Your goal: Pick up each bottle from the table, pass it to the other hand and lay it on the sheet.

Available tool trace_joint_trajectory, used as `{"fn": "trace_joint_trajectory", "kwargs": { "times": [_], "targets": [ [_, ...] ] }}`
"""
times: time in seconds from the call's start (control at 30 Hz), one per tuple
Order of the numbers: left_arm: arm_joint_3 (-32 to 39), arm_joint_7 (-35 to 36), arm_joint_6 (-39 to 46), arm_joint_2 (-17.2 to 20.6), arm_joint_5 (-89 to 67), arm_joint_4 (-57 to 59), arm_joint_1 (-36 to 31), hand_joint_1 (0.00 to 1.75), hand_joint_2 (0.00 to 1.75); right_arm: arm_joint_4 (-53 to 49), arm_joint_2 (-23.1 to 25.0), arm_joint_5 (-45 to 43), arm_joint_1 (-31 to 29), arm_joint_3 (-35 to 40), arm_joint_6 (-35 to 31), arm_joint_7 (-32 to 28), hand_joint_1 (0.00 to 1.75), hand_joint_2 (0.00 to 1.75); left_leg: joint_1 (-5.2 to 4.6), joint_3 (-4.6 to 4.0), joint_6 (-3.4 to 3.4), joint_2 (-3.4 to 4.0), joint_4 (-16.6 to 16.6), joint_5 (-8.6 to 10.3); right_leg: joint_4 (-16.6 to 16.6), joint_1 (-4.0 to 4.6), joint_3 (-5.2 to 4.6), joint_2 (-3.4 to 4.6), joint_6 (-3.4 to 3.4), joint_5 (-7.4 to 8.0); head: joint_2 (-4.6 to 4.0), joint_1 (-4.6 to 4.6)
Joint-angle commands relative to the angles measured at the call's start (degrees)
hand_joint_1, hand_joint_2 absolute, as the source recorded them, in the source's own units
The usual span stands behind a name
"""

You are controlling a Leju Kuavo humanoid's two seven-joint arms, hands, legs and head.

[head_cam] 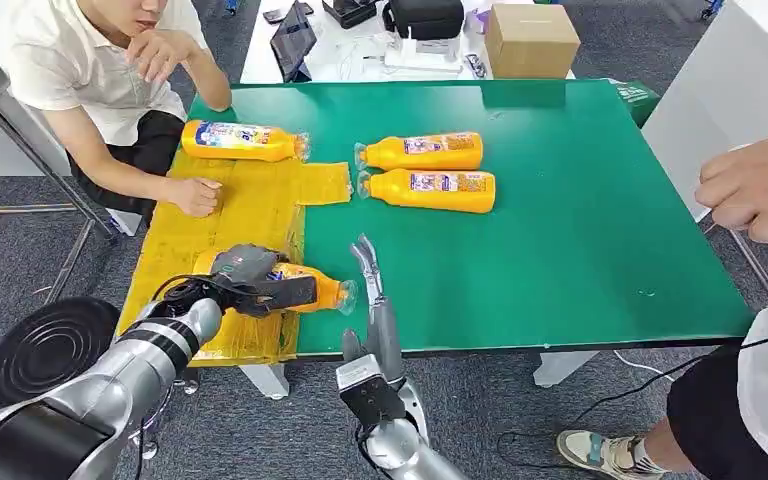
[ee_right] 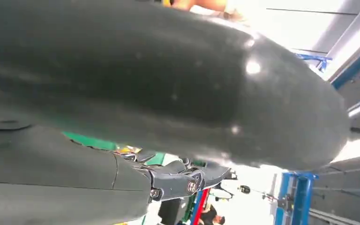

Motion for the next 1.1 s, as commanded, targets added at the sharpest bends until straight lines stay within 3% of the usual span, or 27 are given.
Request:
{"fn": "trace_joint_trajectory", "kwargs": {
  "times": [0.03,0.7,0.9,1.03,1.1],
  "targets": [
    [2.2,3.3,-4.8,-1.5,1.7,7.6,-3.5,0.00,1.75,6.4,-0.8,-0.7,-2.5,1.9,0.0,0.0,0.00,0.00,0.01,0.24,-0.04,0.08,-0.1,-0.03,-0.1,0.03,0.23,0.02,-0.09,-0.02,0.00,-0.02],
    [3.8,2.2,-5.3,-1.3,3.8,5.5,-3.3,0.00,1.75,6.8,-0.9,-0.7,-2.3,1.9,0.0,0.0,0.00,0.00,0.00,0.08,-0.02,0.06,0.0,-0.01,0.0,0.01,0.07,0.01,-0.04,0.00,0.00,0.00],
    [3.6,-1.2,-5.1,-0.8,5.0,2.2,-4.3,0.00,1.75,6.4,-1.3,-0.2,-1.9,2.1,-0.5,0.0,0.00,0.00,0.04,0.12,-0.05,0.01,0.0,-0.03,0.0,0.06,0.14,-0.07,-0.10,-0.05,0.00,0.00],
    [6.6,-2.6,2.6,-0.4,7.9,-4.2,-1.7,0.00,1.75,4.6,-1.5,2.1,-1.0,1.0,-1.0,0.0,0.00,0.00,0.03,0.12,-0.04,0.00,0.0,-0.03,0.0,0.04,0.12,-0.04,-0.08,-0.03,0.00,0.00],
    [11.6,-0.9,8.0,-1.1,12.2,-7.9,1.0,0.00,1.75,2.1,-1.5,6.0,-0.3,0.2,-1.0,0.0,0.00,0.00,0.02,0.14,-0.04,0.00,0.0,-0.04,0.0,0.04,0.14,-0.04,-0.09,-0.05,0.00,-0.02]
  ]
}}
